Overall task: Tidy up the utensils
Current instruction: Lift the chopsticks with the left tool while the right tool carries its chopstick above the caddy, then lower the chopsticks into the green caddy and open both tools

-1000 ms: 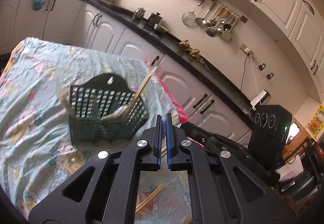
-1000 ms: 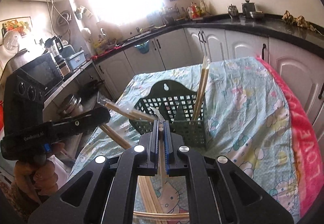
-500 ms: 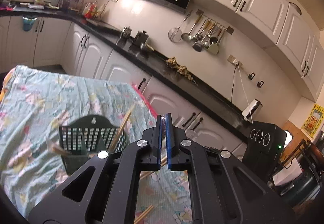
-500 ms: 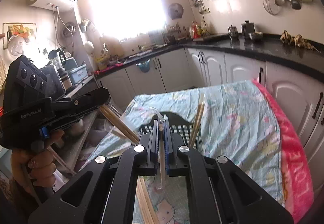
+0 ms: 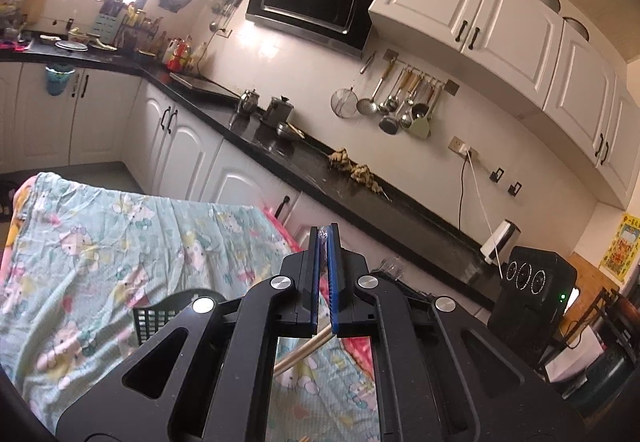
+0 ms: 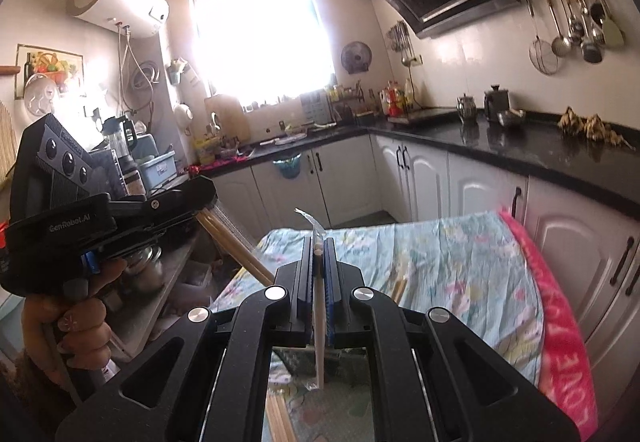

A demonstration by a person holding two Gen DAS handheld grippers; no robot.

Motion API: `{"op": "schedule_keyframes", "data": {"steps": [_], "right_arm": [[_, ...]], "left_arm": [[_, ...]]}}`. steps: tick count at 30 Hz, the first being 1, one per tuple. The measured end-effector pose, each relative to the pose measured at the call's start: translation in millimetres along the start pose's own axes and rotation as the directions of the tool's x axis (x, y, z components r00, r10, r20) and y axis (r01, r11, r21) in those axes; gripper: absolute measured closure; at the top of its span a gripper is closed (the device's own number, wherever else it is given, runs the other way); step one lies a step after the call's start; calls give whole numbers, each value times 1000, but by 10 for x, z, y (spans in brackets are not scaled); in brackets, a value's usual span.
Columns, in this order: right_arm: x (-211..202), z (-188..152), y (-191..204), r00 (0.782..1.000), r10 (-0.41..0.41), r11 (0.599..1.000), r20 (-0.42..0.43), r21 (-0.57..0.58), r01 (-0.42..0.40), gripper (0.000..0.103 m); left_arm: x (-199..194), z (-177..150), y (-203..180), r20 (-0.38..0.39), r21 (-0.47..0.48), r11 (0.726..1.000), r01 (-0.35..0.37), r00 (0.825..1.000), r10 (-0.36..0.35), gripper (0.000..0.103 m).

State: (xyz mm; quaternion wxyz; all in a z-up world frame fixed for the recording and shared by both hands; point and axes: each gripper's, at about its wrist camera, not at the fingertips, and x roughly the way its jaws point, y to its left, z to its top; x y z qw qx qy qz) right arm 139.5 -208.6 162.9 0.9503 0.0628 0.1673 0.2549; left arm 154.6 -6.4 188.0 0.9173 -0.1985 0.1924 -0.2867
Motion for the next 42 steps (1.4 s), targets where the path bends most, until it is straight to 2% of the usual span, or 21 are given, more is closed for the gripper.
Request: {"op": "schedule_keyframes", "data": {"steps": [7,19,35,42], "right_arm": [[115,191,21,1000,-8,1000,27,-14,9,98],[302,368,-46,999,-35,999,40,-21,36,98],[535,339,-119,997,-69,997,40,-41,70,98],[699,172,-180,995,-98,993,21,-60,99,98]], "left_arm": [[-28,201,57,45,-14,1000,-21,999,21,102],[-128,445,326,89,-32,993,-116,989,119,102],[-59,226,572,31,-21,983,-180,983,181,102],[24,33,701,-6,-33,980,-198,980,198,102]]}}
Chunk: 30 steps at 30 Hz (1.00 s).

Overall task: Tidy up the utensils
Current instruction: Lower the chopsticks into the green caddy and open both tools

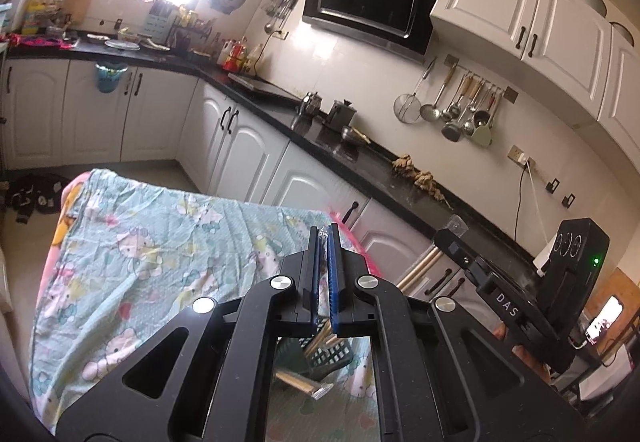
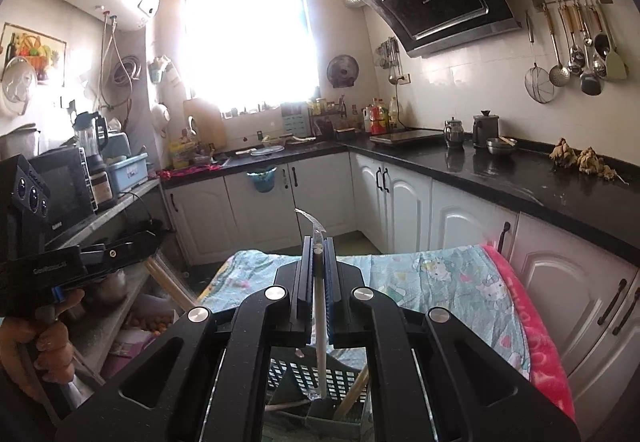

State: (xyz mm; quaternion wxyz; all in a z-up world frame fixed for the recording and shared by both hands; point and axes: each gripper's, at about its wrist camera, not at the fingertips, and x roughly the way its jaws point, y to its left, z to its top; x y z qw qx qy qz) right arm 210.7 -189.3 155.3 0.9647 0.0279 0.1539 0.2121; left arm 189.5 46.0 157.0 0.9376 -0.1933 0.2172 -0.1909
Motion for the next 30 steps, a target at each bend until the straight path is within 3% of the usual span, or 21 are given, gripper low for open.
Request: {"op": "schedule_keyframes", "data": {"steps": [17,30], "right_arm": [[264,-455,4,998,-42,999,-54,-26,41,98],[355,-628,8,992,-70,997,-104,-17,69,97]], "left_arm": [[263,-436,177,-81,22,997,-71,994,73,102],[350,-574,260,-110,22,995,-95,989,96,102]]}}
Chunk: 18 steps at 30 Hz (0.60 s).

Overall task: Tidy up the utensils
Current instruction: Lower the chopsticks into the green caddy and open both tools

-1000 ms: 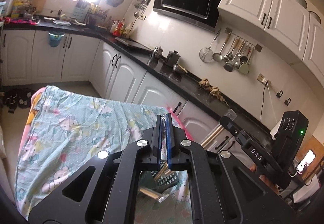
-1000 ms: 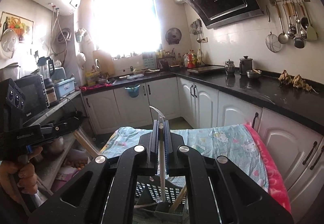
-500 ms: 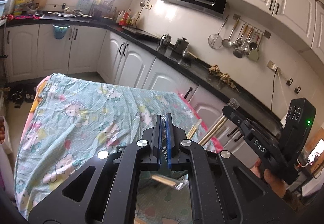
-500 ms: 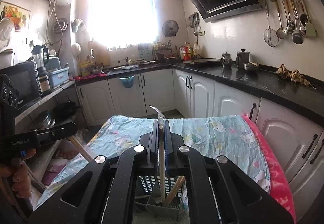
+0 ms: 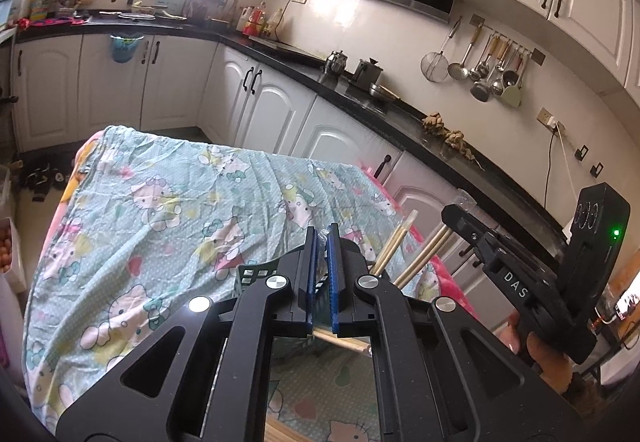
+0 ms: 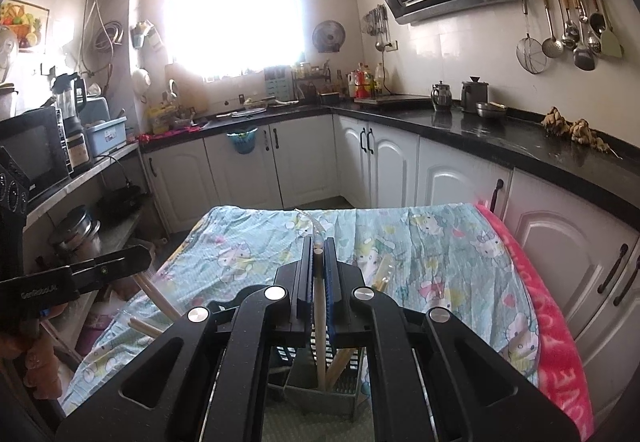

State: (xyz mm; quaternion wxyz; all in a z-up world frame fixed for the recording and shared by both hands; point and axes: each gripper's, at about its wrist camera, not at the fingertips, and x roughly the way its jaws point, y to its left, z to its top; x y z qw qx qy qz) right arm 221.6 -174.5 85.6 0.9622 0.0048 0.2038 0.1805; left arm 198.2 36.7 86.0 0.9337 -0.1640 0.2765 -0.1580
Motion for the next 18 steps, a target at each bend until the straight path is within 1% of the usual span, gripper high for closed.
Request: {"op": "schedule_keyframes", "data": {"steps": [1,2,4,5,6,7,8,9,11,13,14,16,17,18], "right_arm": [[-3,-7,1,1000,-3,1000,-1,0,3,93],[-11,-16,-1,1000,-7,1000,-1,3,7,81],[-36,-31,-13,1000,-9,1000,5,12,9,69],[-51,-36,-17,1000,-9,1000,5,13,9,69],[-61,-40,-17,1000,-11,1000,4,11,11,68],[-71,-43,-20,1000,-13,1000,3,11,13,64],[-92,-50,-22,1000,-12,1000,3,14,12,60],[-106,-51,-29,1000,-11,1000,4,16,11,59],[-142,-58,-24,1000,-15,1000,1,9,15,55],[-182,-67,-13,1000,-22,1000,1,2,22,53],[-206,-74,-10,1000,-23,1000,0,1,23,51],[-236,-81,0,1000,-21,1000,-4,-1,21,49],[-257,-89,6,1000,-20,1000,-7,-3,20,47],[-271,-93,10,1000,-21,1000,-8,-6,21,45]], "left_arm": [[2,-5,5,-1,-1,1000,-2,1000,2,102],[5,-12,10,-4,-3,1000,-2,1000,2,102],[-3,-23,21,-4,-4,1000,-3,1000,3,101],[-12,-28,27,-2,-4,1000,-6,1000,6,101],[-20,-35,29,0,-6,1000,-8,1000,8,99],[-27,-33,35,1,-8,1000,-9,1000,9,92],[-42,-33,44,4,-11,1000,-10,1000,10,88],[-55,-35,44,7,-12,1000,-11,1000,11,81],[-95,-32,51,16,-14,1000,-16,1000,16,77],[-129,-27,56,24,-18,1000,-15,1000,16,66],[-148,-24,61,29,-20,1000,-15,999,16,63],[-206,-19,59,42,-19,1000,-19,999,20,51],[-238,-15,60,51,-20,1000,-23,998,24,47],[-265,-10,64,58,-23,999,-22,998,24,39]]}}
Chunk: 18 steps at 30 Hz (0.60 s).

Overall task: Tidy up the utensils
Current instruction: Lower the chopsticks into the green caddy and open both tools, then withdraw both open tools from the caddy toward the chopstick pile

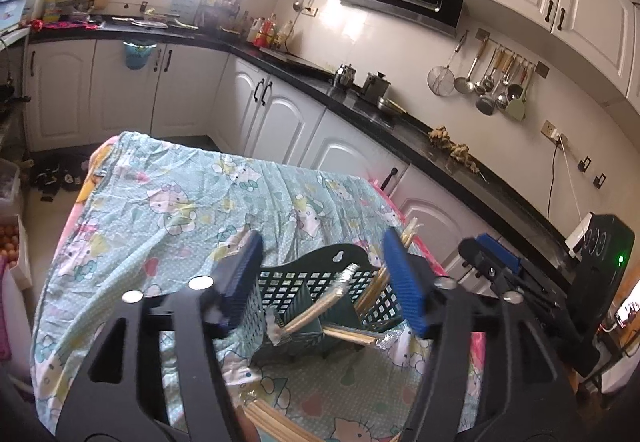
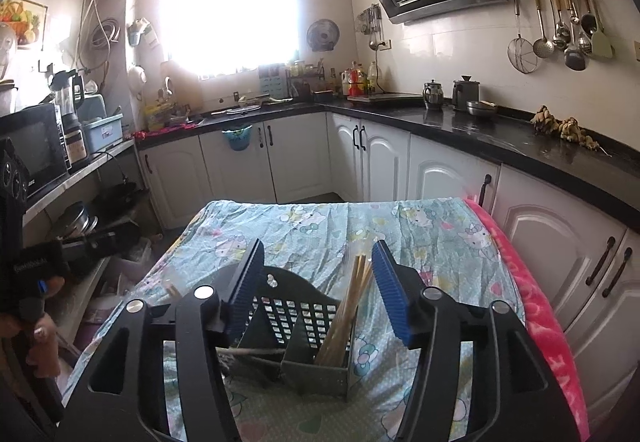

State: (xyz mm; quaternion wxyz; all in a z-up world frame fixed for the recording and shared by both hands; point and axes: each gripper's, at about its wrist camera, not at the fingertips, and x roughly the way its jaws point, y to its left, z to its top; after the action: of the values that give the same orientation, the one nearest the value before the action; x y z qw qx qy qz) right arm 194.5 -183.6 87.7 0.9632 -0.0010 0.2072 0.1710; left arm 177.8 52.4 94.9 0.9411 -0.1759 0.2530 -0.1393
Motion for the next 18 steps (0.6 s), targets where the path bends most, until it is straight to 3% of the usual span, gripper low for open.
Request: {"op": "schedule_keyframes", "data": {"steps": [4,6,18], "right_arm": [[-77,-22,25,1000,-5,1000,5,-15,5,40],[-108,-30,32,1000,-8,1000,8,-20,8,39],[-281,-108,44,1000,6,1000,4,-20,-6,35]], "left_arm": [[-106,7,16,21,-7,1000,-6,1000,6,21],[-150,3,39,30,-15,1000,-11,999,12,17],[-337,-58,106,45,-44,999,-21,999,23,11]]}}
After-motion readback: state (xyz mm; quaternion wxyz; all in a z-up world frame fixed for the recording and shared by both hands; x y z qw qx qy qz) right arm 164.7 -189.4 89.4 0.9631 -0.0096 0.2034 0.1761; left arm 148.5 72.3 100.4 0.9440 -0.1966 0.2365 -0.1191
